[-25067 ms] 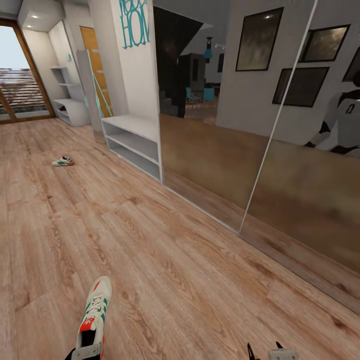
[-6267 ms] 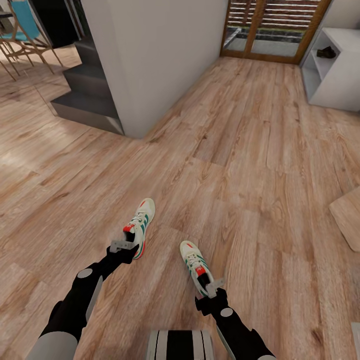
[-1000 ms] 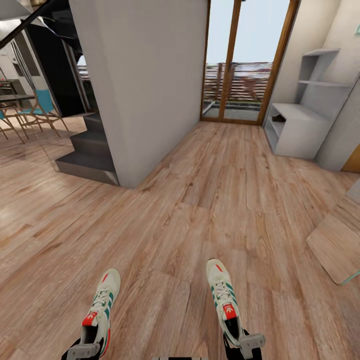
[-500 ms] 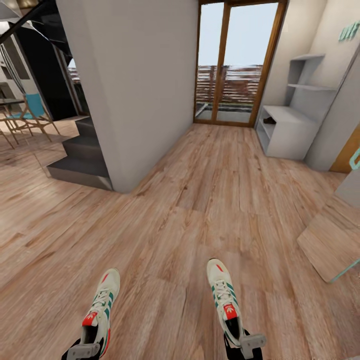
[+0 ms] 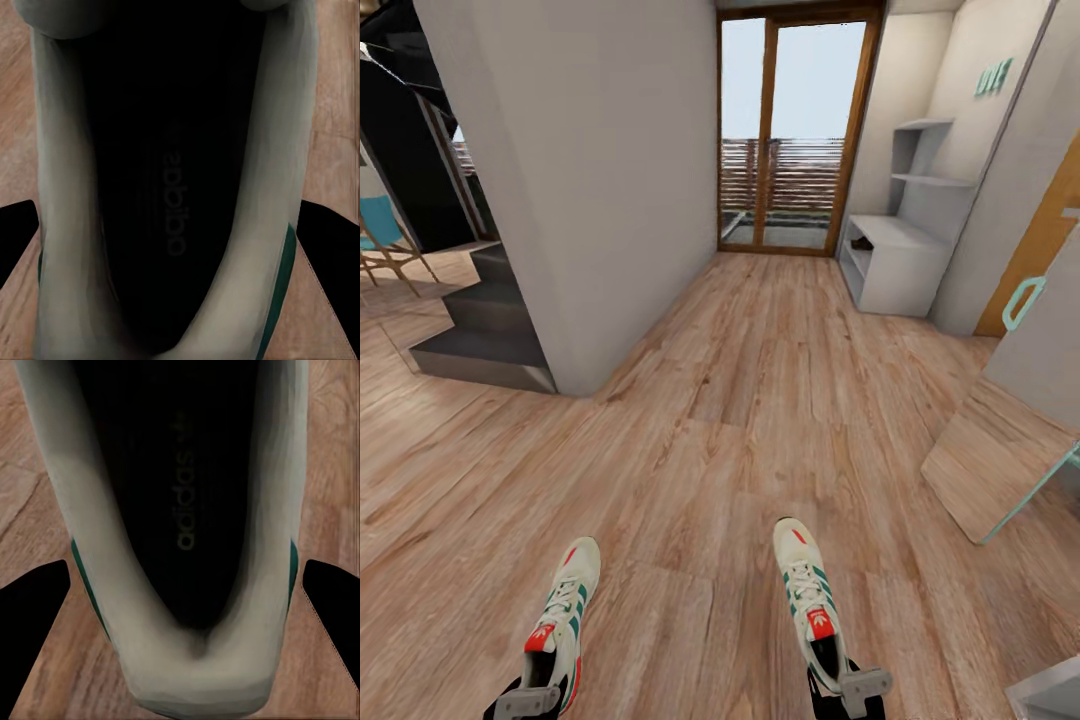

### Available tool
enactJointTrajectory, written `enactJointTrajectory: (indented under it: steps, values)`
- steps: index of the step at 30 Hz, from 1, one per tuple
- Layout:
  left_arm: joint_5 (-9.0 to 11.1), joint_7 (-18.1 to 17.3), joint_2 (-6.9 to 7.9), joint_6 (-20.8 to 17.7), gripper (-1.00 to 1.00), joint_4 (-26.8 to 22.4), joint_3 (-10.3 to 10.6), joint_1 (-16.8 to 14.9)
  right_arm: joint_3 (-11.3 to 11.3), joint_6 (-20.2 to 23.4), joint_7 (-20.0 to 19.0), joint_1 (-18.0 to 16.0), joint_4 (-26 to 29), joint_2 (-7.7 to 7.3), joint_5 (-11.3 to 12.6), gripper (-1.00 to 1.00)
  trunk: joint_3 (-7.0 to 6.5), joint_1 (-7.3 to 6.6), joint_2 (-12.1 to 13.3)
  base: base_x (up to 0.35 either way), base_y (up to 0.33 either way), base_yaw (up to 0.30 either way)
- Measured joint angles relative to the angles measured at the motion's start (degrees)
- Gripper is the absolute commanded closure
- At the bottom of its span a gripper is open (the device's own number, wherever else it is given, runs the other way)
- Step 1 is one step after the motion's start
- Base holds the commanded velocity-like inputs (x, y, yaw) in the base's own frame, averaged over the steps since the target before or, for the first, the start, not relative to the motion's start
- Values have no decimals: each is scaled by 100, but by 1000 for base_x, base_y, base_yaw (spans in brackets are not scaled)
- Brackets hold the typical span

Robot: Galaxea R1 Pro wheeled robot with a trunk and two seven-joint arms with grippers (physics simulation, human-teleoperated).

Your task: Pick up the two gym shoes and the two sandals from the corridor floor and place them onto the hallstand (shoe rack) in the corridor, making sure they are on the rack and not on the floor. Arrange them so the two gym shoes are next to each other and the two sandals are next to each other.

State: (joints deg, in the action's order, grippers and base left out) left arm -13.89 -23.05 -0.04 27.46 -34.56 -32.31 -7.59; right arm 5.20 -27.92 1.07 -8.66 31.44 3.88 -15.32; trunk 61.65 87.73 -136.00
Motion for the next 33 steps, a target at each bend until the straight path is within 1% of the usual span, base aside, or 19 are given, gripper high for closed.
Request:
enactJointTrajectory:
  steps: [4,8,13,17,25,33]
  values:
    - [3,0,0,4,100,4,2,0,0,0,0,0,0,0,1,100,-24,-2,0,183,0,-197]
    - [8,0,0,0,100,14,-1,1,11,0,4,0,-2,4,5,100,-41,-3,0,297,0,-125]
    - [10,2,0,8,100,193,1,2,15,0,2,-1,5,25,6,100,-44,-3,0,331,0,-14]
    - [35,9,0,5,100,214,-8,1,3,-1,1,-1,19,51,10,100,-44,-3,0,335,0,0]
    - [40,10,0,5,100,218,-13,2,1,-1,-14,-1,41,-6,3,100,-44,-3,0,335,0,0]
    - [49,10,0,5,100,219,-26,2,-7,0,-8,-1,11,-6,-2,100,-44,-3,0,334,0,0]
